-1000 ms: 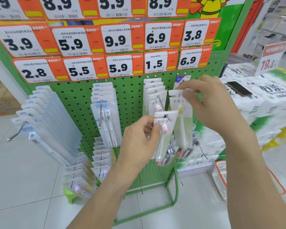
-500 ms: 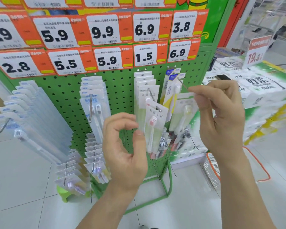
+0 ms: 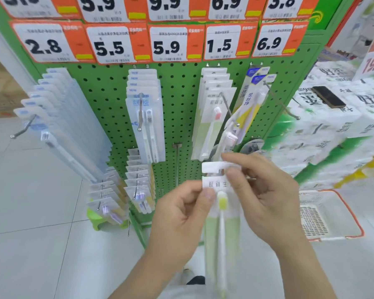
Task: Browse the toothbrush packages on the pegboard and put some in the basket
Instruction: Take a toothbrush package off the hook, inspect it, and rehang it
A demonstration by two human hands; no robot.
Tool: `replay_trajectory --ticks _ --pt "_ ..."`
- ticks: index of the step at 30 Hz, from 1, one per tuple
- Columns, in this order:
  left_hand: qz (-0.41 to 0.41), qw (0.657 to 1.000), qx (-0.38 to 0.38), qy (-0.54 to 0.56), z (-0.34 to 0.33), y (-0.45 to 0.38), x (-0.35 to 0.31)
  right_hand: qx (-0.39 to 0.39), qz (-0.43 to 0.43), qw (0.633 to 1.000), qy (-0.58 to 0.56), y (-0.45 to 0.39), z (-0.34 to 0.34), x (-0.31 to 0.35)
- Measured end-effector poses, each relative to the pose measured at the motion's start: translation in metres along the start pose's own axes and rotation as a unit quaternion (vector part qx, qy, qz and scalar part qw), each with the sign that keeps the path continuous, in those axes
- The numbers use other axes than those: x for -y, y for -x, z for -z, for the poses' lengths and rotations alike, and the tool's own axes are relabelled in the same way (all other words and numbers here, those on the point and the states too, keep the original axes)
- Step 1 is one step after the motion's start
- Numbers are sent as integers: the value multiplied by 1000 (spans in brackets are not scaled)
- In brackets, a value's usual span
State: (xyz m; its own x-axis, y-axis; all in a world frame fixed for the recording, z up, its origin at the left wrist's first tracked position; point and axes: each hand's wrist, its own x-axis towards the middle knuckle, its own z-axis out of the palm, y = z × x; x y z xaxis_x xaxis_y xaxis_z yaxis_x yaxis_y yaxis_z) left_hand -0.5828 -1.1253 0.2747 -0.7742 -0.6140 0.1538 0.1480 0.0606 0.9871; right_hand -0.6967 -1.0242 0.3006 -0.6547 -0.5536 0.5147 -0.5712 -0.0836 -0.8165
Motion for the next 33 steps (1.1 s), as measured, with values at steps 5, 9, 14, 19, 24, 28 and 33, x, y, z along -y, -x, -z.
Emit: replay_trajectory --ticks 5,9,14,19,24,28,33 --pt "84 996 -6 -16 21 12 23 -2 -167 980 -105 18 -23 -20" --pt "116 993 -22 -7 31 18 32 20 -227 962 -148 25 -37 -33" --pt "134 990 -37 -18 41 21 37 113 -247 945 -182 25 -41 -41" --pt "158 985 27 -62 48 31 41 97 -240 956 -138 29 -52 -49" --pt "165 983 3 -78 46 36 39 163 -233 942 -179 33 -51 -51" --pt "160 982 -7 -97 41 38 35 126 -245 941 -197 36 -51 -52" --pt "224 970 3 -91 37 49 35 104 -271 938 -188 40 -49 -58"
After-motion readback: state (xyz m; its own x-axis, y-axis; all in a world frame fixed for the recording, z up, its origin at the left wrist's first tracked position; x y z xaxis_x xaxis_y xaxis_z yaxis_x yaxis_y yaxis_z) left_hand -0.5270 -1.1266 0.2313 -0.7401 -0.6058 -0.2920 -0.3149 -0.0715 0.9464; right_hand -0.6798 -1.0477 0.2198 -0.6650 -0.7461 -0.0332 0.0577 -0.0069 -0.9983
